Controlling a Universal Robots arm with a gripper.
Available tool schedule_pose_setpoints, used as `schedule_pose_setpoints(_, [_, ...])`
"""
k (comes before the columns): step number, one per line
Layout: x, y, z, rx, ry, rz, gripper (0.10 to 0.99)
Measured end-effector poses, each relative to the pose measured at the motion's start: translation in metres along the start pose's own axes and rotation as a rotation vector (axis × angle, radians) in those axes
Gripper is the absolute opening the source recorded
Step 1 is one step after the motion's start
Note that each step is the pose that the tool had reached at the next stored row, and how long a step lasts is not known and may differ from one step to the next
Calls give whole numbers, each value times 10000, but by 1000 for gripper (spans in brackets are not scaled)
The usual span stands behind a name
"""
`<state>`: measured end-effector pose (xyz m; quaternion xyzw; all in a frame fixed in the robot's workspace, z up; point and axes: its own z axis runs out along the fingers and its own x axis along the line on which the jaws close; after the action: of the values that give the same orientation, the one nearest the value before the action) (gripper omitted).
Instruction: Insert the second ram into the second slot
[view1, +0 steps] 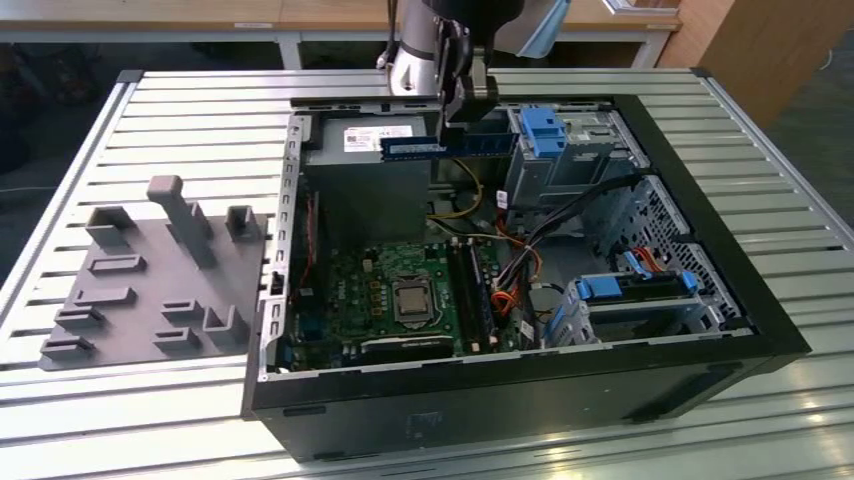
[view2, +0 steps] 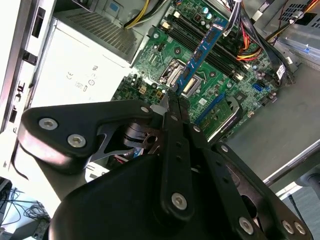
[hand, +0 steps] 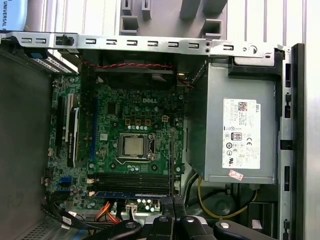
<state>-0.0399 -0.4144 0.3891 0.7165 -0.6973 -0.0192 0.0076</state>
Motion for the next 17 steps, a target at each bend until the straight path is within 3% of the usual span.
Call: schedule_pose_setpoints(17, [23,1,0,4,-8,200,118])
